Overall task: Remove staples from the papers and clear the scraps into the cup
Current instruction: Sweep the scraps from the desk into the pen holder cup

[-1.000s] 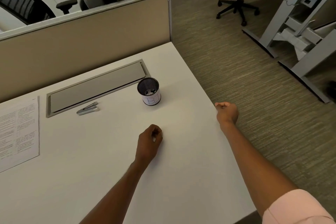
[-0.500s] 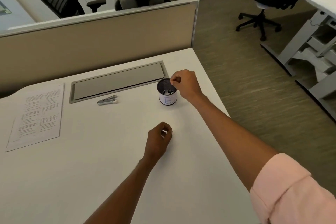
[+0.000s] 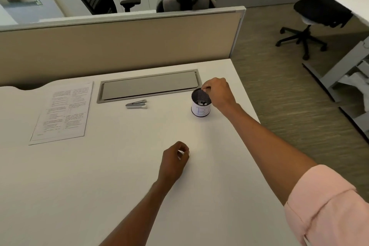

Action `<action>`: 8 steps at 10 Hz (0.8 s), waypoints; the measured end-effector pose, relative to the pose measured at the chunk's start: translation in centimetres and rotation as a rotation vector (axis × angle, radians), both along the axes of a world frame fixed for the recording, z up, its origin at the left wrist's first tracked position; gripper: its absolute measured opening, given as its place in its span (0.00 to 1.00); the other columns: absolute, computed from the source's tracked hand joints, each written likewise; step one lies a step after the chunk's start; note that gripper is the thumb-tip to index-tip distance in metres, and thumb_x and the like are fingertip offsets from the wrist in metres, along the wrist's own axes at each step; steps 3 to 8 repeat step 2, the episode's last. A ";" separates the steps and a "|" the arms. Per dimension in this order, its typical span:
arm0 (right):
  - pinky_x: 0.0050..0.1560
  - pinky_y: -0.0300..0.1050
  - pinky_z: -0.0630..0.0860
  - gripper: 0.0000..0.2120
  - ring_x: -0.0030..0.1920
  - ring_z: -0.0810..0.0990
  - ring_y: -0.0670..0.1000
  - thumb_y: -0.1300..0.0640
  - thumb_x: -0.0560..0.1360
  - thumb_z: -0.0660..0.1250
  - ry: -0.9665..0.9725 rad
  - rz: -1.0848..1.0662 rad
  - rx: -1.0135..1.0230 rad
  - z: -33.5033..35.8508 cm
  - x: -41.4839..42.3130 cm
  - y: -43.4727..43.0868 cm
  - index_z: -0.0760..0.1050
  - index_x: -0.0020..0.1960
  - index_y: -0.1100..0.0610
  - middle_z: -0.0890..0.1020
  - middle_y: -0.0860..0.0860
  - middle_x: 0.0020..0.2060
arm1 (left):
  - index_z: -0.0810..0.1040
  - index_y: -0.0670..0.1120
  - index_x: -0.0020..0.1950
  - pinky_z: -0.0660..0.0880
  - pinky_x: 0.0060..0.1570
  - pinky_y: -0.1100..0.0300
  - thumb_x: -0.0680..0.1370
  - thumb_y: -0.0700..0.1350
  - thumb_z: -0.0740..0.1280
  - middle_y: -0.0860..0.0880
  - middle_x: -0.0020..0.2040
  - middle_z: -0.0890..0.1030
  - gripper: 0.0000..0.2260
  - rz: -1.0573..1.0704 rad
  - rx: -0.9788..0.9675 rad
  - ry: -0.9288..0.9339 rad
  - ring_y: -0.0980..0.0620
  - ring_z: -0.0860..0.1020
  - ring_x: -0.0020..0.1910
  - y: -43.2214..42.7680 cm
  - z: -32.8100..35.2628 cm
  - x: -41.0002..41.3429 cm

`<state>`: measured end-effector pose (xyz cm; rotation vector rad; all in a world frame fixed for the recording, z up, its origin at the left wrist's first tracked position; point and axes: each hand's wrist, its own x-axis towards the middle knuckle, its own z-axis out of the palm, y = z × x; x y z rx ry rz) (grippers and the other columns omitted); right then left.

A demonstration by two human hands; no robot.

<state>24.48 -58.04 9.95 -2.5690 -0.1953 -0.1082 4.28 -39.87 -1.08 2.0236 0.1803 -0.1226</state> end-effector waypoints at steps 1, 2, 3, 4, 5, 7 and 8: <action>0.48 0.54 0.83 0.10 0.45 0.85 0.59 0.66 0.77 0.67 -0.087 -0.053 0.055 0.6 -1.1 0.7 0.87 0.48 0.60 0.87 0.59 0.45 | 0.79 0.53 0.44 0.75 0.38 0.64 0.81 0.39 0.70 0.59 0.41 0.82 0.10 0.022 -0.025 -0.008 0.57 0.78 0.35 1.1 0.2 -1.1; 0.45 0.47 0.78 0.07 0.45 0.82 0.57 0.64 0.77 0.67 -0.189 -0.143 0.141 -0.4 -3.8 0.6 0.85 0.48 0.61 0.85 0.58 0.44 | 0.79 0.53 0.44 0.75 0.38 0.63 0.81 0.39 0.69 0.58 0.42 0.83 0.10 0.028 -0.037 -0.005 0.55 0.79 0.36 1.2 -0.1 -2.0; 0.45 0.47 0.78 0.07 0.45 0.82 0.57 0.64 0.77 0.67 -0.189 -0.143 0.141 -0.4 -3.8 0.6 0.85 0.48 0.61 0.85 0.58 0.44 | 0.79 0.53 0.44 0.75 0.38 0.63 0.81 0.39 0.69 0.58 0.42 0.83 0.10 0.028 -0.037 -0.005 0.55 0.79 0.36 1.2 -0.1 -2.0; 0.45 0.47 0.78 0.07 0.45 0.82 0.57 0.64 0.77 0.67 -0.189 -0.143 0.141 -0.4 -3.8 0.6 0.85 0.48 0.61 0.85 0.58 0.44 | 0.79 0.53 0.44 0.75 0.38 0.63 0.81 0.39 0.69 0.58 0.42 0.83 0.10 0.028 -0.037 -0.005 0.55 0.79 0.36 1.2 -0.1 -2.0; 0.45 0.47 0.78 0.07 0.45 0.82 0.57 0.64 0.77 0.67 -0.189 -0.143 0.141 -0.4 -3.8 0.6 0.85 0.48 0.61 0.85 0.58 0.44 | 0.79 0.53 0.44 0.75 0.38 0.63 0.81 0.39 0.69 0.58 0.42 0.83 0.10 0.028 -0.037 -0.005 0.55 0.79 0.36 1.2 -0.1 -2.0; 0.45 0.47 0.78 0.07 0.45 0.82 0.57 0.64 0.77 0.67 -0.189 -0.143 0.141 -0.4 -3.8 0.6 0.85 0.48 0.61 0.85 0.58 0.44 | 0.79 0.53 0.44 0.75 0.38 0.63 0.81 0.39 0.69 0.58 0.42 0.83 0.10 0.028 -0.037 -0.005 0.55 0.79 0.36 1.2 -0.1 -2.0; 0.45 0.47 0.78 0.07 0.45 0.82 0.57 0.64 0.77 0.67 -0.189 -0.143 0.141 -0.4 -3.8 0.6 0.85 0.48 0.61 0.85 0.58 0.44 | 0.79 0.53 0.44 0.75 0.38 0.63 0.81 0.39 0.69 0.58 0.42 0.83 0.10 0.028 -0.037 -0.005 0.55 0.79 0.36 1.2 -0.1 -2.0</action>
